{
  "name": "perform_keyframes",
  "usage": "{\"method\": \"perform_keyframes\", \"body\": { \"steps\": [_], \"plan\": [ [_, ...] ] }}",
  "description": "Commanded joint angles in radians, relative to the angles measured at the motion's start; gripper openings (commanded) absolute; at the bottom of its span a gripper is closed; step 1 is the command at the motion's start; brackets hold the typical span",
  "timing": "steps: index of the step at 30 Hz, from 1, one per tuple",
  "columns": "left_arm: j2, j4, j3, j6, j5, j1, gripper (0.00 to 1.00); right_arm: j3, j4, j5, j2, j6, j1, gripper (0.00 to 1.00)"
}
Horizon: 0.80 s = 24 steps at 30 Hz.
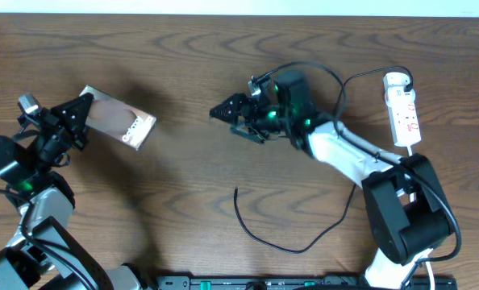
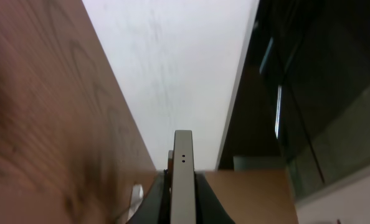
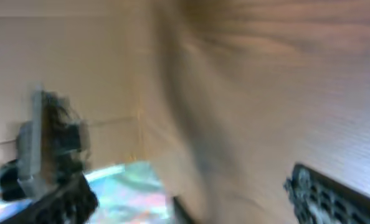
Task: Plug charger to phone and switch on socket
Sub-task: 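Release the phone from the right gripper and move right arm toward cable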
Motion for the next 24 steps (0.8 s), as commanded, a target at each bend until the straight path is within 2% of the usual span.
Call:
{"method": "perform_keyframes", "body": {
  "steps": [1, 5, 7, 10, 14, 24],
  "plan": [
    [-0.016, 0.013, 0.017, -0.023, 0.098, 0.005, 0.07, 0.182, -0.262, 0.108, -0.005, -0.347, -0.004, 0.99],
    [-0.016, 0.013, 0.017, 0.0, 0.112, 0.005, 0.07, 0.363, -0.695, 0.474, -0.005, -0.507, 0.026, 0.99],
    [-0.016, 0.013, 0.017, 0.003, 0.113, 0.005, 0.07, 0.401, -0.821, 0.6, -0.005, -0.538, 0.053, 0.99],
    [-0.016, 0.013, 0.017, 0.003, 0.113, 0.005, 0.07, 0.396, -0.932, 0.69, -0.005, -0.541, 0.102, 0.99],
    [-0.016, 0.013, 0.017, 0.003, 0.121, 0.005, 0.07, 0.322, -0.966, 0.711, -0.002, -0.52, 0.175, 0.99],
    [-0.016, 0.013, 0.017, 0.003, 0.124, 0.005, 0.07, 0.159, -0.918, 0.737, 0.008, -0.307, 0.361, 0.99]
  ]
}}
